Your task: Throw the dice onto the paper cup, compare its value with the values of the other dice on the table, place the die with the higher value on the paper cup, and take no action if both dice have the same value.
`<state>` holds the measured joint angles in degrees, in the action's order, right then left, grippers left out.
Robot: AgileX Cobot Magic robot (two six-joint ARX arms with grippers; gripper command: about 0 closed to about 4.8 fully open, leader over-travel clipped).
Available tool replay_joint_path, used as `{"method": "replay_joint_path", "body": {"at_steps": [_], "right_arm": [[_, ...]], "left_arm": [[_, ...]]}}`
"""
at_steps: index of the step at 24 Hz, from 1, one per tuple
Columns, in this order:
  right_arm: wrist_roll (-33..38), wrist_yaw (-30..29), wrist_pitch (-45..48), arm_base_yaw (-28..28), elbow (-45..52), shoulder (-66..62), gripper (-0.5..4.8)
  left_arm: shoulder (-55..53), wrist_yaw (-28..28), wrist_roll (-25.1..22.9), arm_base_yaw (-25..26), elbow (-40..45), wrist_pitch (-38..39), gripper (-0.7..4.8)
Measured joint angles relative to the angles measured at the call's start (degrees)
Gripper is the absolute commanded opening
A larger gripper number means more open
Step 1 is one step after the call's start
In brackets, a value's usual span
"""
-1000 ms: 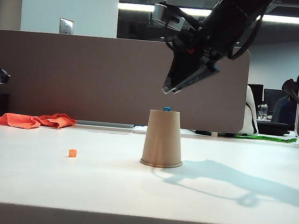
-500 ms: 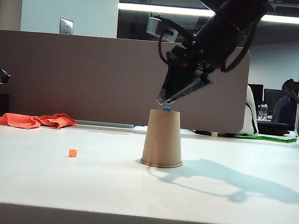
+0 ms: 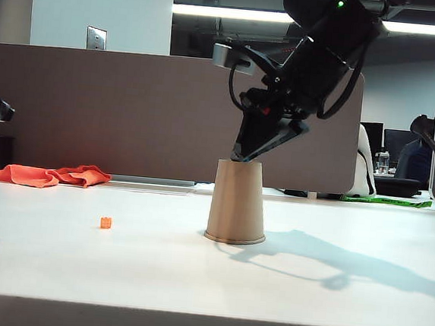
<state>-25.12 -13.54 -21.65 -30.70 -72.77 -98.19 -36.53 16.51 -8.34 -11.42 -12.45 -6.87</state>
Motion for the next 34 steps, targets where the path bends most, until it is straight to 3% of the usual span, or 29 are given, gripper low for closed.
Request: {"method": "replay_joint_path", "body": {"at_steps": [16, 19, 27, 34], "right_arm": [[0.0, 0.09, -0.11, 0.35, -0.02, -0.04, 1.42], [0.02, 0.09, -0.26, 0.35, -0.02, -0.04, 0.99], [0.0, 0.09, -1.11, 0.37, -0.02, -0.04, 0.54], [0.02, 0.09, -1.18, 0.37, 0.0, -0.04, 0.52]], "left_arm": [[0.0, -0.02, 0.04, -0.02, 0.0, -0.02, -0.05], [0.0, -0.02, 0.07, -0.02, 0.0, -0.02, -0.05], [0.0, -0.02, 0.15, -0.02, 0.0, -0.02, -0.05], [0.0, -0.02, 0.15, -0.02, 0.0, -0.02, -0.05]]}}
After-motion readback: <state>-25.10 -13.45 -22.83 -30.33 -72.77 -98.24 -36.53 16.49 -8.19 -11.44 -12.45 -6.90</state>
